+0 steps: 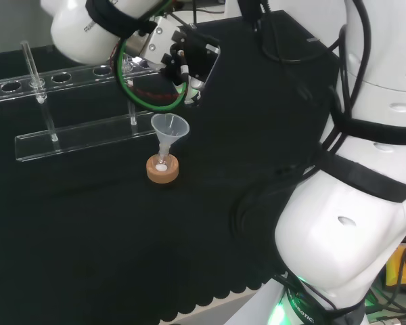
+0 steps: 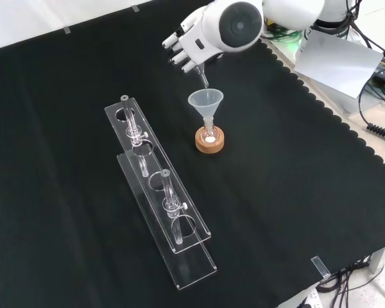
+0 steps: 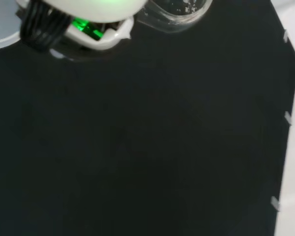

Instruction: Pour all the NaCl from the weighing funnel into the round-bottom flask.

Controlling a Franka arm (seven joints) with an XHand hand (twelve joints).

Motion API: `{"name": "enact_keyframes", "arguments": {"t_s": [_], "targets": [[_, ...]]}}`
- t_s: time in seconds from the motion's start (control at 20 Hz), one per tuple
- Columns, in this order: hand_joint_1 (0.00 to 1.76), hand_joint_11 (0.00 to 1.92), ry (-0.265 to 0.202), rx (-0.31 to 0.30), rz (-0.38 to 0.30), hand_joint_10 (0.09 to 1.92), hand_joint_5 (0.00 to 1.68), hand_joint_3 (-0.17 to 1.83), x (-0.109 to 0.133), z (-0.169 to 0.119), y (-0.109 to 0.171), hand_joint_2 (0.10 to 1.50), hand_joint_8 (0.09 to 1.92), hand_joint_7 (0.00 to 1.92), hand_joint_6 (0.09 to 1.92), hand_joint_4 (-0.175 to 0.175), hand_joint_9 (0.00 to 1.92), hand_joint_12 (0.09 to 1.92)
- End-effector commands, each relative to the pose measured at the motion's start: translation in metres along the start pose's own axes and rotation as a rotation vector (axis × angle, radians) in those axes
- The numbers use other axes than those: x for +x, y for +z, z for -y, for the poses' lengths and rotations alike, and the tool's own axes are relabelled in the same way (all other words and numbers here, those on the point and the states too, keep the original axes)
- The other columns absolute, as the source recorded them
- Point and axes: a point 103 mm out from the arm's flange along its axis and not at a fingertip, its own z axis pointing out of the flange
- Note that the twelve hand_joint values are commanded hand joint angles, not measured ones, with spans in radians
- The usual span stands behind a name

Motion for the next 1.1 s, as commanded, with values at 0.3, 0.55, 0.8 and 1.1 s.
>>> {"name": "enact_keyframes", "arguments": {"t_s": [0.3,0.55,0.8,1.1], "targets": [[1.07,0.72,-0.036,-0.012,-0.117,0.40,1.08,0.87,-0.008,-0.004,0.014,0.65,0.64,0.72,1.11,0.175,1.02,1.22],[1.07,0.72,-0.033,0.003,-0.189,0.40,1.08,0.87,-0.018,-0.008,0.028,0.65,0.64,0.72,1.11,0.175,1.02,1.22],[1.07,0.72,-0.026,0.000,-0.205,0.40,1.08,0.87,-0.020,-0.009,0.034,0.65,0.64,0.72,1.12,0.175,1.02,1.22],[1.07,0.72,-0.030,-0.009,-0.328,0.40,1.08,0.87,-0.028,-0.011,0.048,0.65,0.64,0.72,1.12,0.175,1.02,1.22]]}}
